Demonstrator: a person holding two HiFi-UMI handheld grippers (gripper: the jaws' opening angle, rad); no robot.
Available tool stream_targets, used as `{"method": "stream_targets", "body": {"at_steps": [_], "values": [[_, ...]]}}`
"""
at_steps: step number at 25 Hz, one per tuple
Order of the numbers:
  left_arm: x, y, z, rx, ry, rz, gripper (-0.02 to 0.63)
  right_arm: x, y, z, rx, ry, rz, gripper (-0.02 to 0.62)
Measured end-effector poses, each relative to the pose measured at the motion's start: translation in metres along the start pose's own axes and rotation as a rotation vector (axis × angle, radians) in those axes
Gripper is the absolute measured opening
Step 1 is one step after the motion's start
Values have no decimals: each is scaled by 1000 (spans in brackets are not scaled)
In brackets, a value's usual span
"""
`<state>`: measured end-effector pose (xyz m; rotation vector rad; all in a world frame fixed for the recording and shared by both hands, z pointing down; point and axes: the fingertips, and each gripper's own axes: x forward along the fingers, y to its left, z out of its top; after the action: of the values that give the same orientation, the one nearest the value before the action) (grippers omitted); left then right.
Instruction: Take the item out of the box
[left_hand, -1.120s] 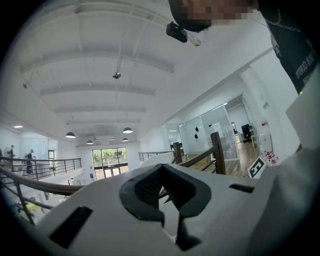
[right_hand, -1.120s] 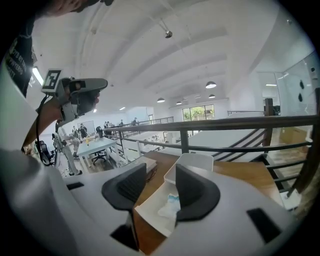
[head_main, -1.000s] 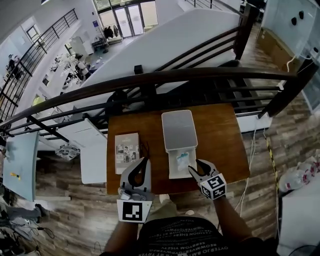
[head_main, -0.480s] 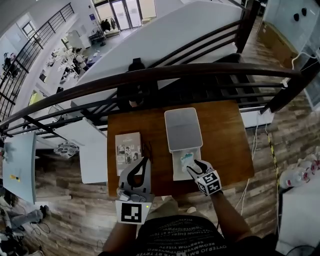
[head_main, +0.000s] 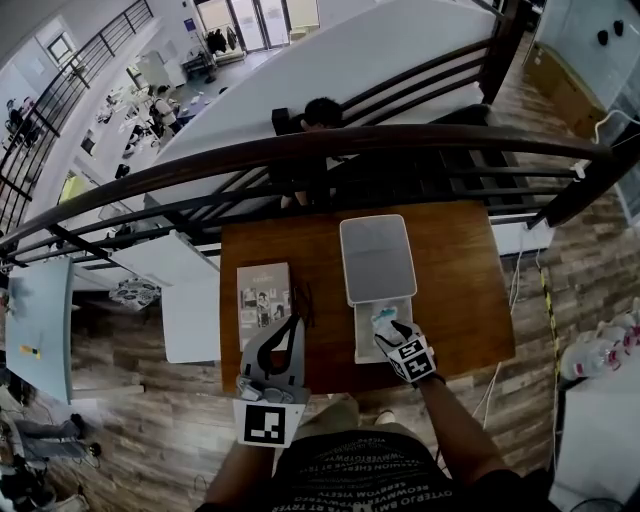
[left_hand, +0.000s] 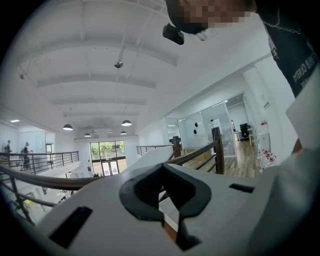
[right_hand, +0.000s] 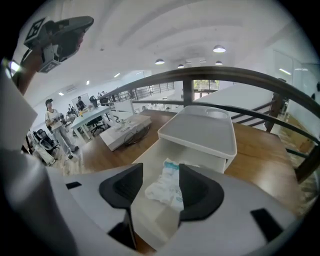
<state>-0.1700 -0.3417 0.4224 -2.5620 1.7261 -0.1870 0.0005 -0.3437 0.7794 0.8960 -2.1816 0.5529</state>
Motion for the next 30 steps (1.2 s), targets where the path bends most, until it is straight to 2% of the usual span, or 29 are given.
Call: {"method": "stream_targets", "body": {"at_steps": [5, 10, 17, 21, 24, 28, 30], "values": [[0, 10, -7, -8, 11, 2, 5, 25, -1, -14, -39, 91, -16, 230], [5, 12, -10, -5, 18, -3, 5, 42, 0, -32, -73, 237, -10, 275], [2, 11, -15, -10, 16, -7, 5, 59, 1, -46, -152, 364, -50, 272], [-3, 9, -11, -10, 13, -4, 5, 64, -2, -55, -205, 433, -81, 213], [-8, 5, -7, -8, 7, 3, 5, 63, -3, -60, -237, 445, -83, 158], [-20, -4, -3, -3, 0, 8, 5, 52, 0, -56, -268, 411, -80, 102], [-30, -5, -1, -2, -2, 13, 5, 45, 7, -50, -234, 363, -74, 88]]}}
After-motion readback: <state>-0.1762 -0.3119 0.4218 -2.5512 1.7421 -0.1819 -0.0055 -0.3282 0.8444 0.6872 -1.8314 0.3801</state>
